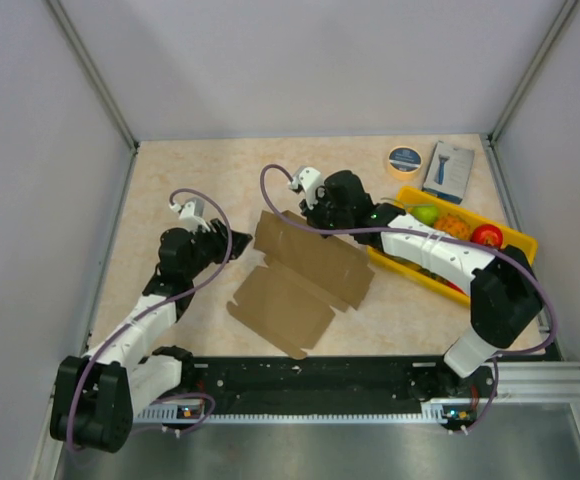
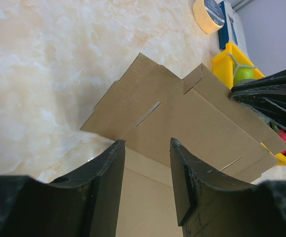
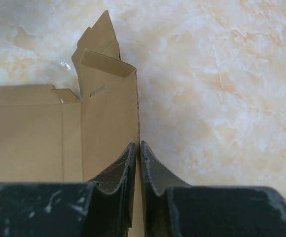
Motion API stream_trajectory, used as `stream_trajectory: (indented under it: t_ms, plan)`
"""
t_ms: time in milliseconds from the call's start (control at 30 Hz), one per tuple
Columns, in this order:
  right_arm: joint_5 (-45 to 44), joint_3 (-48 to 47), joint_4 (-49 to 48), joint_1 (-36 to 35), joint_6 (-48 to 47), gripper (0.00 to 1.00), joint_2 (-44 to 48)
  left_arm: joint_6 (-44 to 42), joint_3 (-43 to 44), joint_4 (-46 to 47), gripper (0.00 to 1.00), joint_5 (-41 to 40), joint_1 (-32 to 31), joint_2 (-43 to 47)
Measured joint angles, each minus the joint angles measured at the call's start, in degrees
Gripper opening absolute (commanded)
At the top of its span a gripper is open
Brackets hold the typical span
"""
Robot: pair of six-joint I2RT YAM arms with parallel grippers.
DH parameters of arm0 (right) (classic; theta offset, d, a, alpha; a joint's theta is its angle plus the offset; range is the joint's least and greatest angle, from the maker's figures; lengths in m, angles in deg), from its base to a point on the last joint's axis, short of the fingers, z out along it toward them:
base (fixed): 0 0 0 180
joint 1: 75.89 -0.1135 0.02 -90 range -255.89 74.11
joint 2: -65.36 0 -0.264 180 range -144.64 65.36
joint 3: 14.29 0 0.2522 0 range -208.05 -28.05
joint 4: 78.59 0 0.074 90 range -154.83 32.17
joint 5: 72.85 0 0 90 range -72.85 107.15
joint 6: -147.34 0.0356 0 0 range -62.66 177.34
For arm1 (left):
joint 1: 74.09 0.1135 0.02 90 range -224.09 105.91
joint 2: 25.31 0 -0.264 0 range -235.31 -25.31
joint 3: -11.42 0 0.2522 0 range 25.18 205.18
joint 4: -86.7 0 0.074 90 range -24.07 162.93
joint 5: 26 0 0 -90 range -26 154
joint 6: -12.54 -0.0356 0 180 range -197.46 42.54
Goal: Fold the paper box
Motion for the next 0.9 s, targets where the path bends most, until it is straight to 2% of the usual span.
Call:
stream_trajectory:
  t_ms: [67,133,267,467,700,833,900]
  plan:
    - [0.44,0.0,0.02,-0.02,-0.02,0.04,0.0,0.02,0.0,0.04,0.52,0.57,0.0,-0.02]
    - [1.16,0.07,-0.02,-0.02,0.0,0.0,0.0,0.02,-0.04,1.11,0.53,2.6,0.0,-0.42]
    - [3.02,1.25,-0.83,-0.02,0.11,0.0,0.02,-1.64,-0.04,5.77,0.52,6.67,-1.49,-2.38]
    - [5.31,2.97,-1.77,-0.02,0.15,0.0,0.15,-12.2,1.14,8.74,0.5,3.74,-9.86,-2.58]
    - [7.1,2.97,-2.62,-0.04,0.15,0.0,0.42,-21.94,5.99,10.43,0.49,0.11,-10.05,-7.39]
    - [7.58,2.97,-2.78,-0.04,0.17,0.0,0.42,-23.93,7.41,10.36,0.41,0.02,-10.08,-9.94]
    - [7.87,2.97,-2.86,-0.04,0.2,0.0,0.42,-24.76,8.59,10.08,0.41,0.44,-10.05,-11.69]
